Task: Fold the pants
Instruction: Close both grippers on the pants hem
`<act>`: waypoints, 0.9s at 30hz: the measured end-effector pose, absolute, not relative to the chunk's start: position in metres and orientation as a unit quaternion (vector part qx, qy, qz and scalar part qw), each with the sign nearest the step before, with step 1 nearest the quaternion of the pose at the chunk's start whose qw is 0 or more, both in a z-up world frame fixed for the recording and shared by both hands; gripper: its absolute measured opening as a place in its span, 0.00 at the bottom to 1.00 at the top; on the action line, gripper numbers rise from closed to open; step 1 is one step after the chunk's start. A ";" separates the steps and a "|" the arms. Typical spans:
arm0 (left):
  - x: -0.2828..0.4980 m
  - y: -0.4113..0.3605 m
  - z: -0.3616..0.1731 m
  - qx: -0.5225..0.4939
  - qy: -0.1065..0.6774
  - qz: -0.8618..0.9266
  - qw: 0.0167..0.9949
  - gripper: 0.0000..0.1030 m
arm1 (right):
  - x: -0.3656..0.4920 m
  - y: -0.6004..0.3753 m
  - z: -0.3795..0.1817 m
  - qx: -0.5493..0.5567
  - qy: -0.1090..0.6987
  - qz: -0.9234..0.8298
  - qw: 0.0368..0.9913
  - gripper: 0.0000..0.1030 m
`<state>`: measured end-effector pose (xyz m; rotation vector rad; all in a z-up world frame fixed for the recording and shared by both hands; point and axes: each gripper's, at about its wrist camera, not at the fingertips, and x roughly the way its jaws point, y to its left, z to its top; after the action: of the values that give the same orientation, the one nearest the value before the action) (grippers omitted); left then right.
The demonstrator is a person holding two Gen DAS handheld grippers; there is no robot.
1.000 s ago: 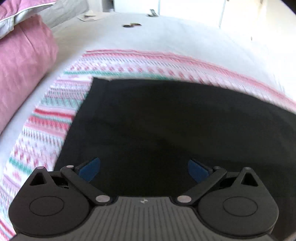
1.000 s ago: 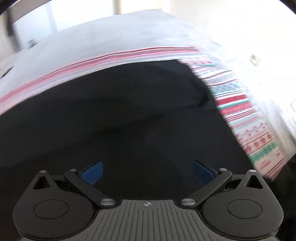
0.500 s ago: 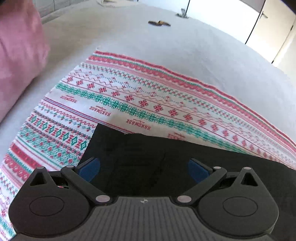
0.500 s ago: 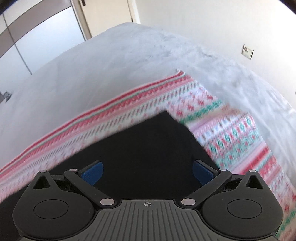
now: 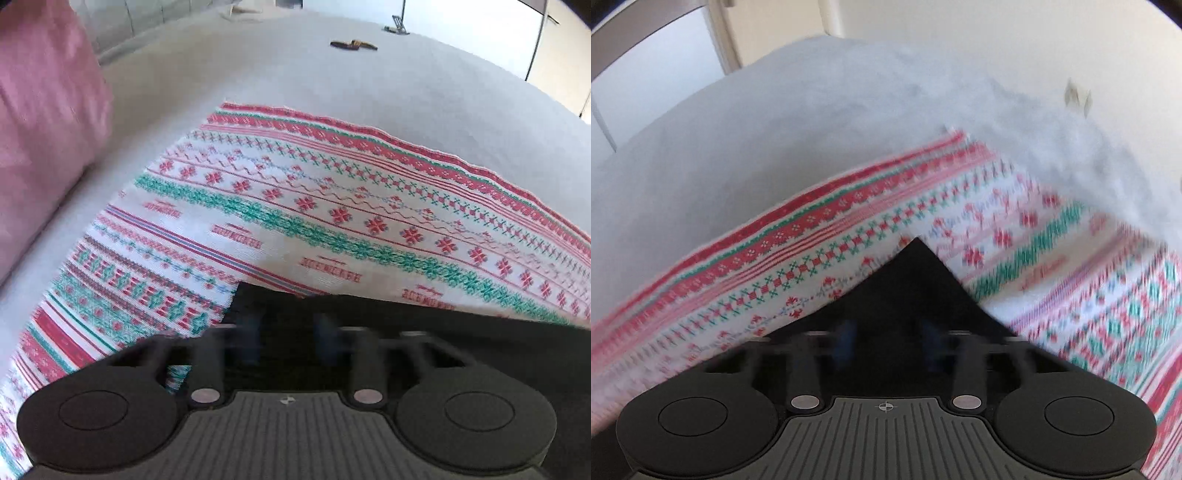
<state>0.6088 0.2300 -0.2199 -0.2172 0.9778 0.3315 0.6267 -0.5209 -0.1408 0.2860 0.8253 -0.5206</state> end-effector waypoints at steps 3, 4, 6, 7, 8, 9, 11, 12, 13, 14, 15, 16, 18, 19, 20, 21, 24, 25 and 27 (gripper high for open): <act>0.597 0.245 -0.209 -0.143 0.450 0.148 0.869 0.00 | 0.620 -0.513 -0.134 0.111 0.386 -0.251 0.881 0.00; 0.593 0.246 -0.203 -0.138 0.442 0.145 0.874 0.00 | 0.614 -0.511 -0.125 0.102 0.377 -0.248 0.887 0.00; 0.583 0.250 -0.186 -0.147 0.421 0.132 0.885 0.00 | 0.603 -0.508 -0.099 0.094 0.356 -0.234 0.900 0.00; 0.576 0.253 -0.176 -0.154 0.410 0.126 0.890 0.00 | 0.596 -0.507 -0.082 0.092 0.347 -0.225 0.906 0.00; 0.570 0.257 -0.167 -0.161 0.400 0.124 0.894 0.00 | 0.589 -0.506 -0.063 0.088 0.336 -0.216 0.912 0.00; 0.562 0.263 -0.156 -0.174 0.388 0.122 0.897 0.00 | 0.584 -0.504 -0.047 0.084 0.325 -0.208 0.919 0.00; 0.545 0.273 -0.135 -0.201 0.362 0.113 0.903 0.00 | 0.567 -0.499 -0.010 0.073 0.290 -0.180 0.937 0.00; 0.534 0.278 -0.124 -0.217 0.343 0.100 0.908 0.00 | 0.553 -0.494 0.012 0.063 0.262 -0.161 0.949 0.00; 0.521 0.279 -0.114 -0.228 0.326 0.088 0.913 0.00 | 0.541 -0.490 0.027 0.055 0.240 -0.142 0.959 0.00; 0.508 0.284 -0.107 -0.245 0.312 0.074 0.915 0.00 | 0.522 -0.486 0.043 0.050 0.212 -0.117 0.969 0.00; 0.500 0.288 -0.108 -0.270 0.313 0.061 0.908 0.00 | 0.503 -0.485 0.052 0.050 0.184 -0.092 0.977 0.00; 0.494 0.291 -0.112 -0.290 0.325 0.044 0.899 0.00 | 0.477 -0.484 0.058 0.051 0.153 -0.061 0.985 0.00; 0.487 0.293 -0.127 -0.305 0.359 0.023 0.882 0.03 | 0.430 -0.490 0.055 0.066 0.131 -0.040 0.988 0.00; 0.486 0.293 -0.134 -0.308 0.373 0.026 0.875 0.22 | 0.412 -0.495 0.046 0.073 0.140 -0.051 0.986 0.00; 0.486 0.294 -0.141 -0.317 0.386 0.024 0.866 0.32 | 0.396 -0.502 0.033 0.074 0.156 -0.069 0.983 0.00; 0.488 0.297 -0.148 -0.332 0.394 0.023 0.857 0.48 | 0.382 -0.507 0.016 0.064 0.178 -0.086 0.978 0.00; 0.503 0.303 -0.169 -0.390 0.414 0.030 0.822 0.56 | 0.356 -0.528 -0.048 0.064 0.264 -0.110 0.956 0.00; 0.513 0.301 -0.176 -0.407 0.422 0.030 0.809 0.57 | 0.352 -0.533 -0.070 0.074 0.296 -0.114 0.946 0.00; 0.530 0.292 -0.183 -0.423 0.434 0.036 0.794 0.60 | 0.346 -0.536 -0.101 0.094 0.332 -0.125 0.930 0.00</act>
<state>0.5295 0.2919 -0.1832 -0.9095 0.9340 0.0782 0.3463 -0.5358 -0.1014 0.1935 0.6801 -0.2563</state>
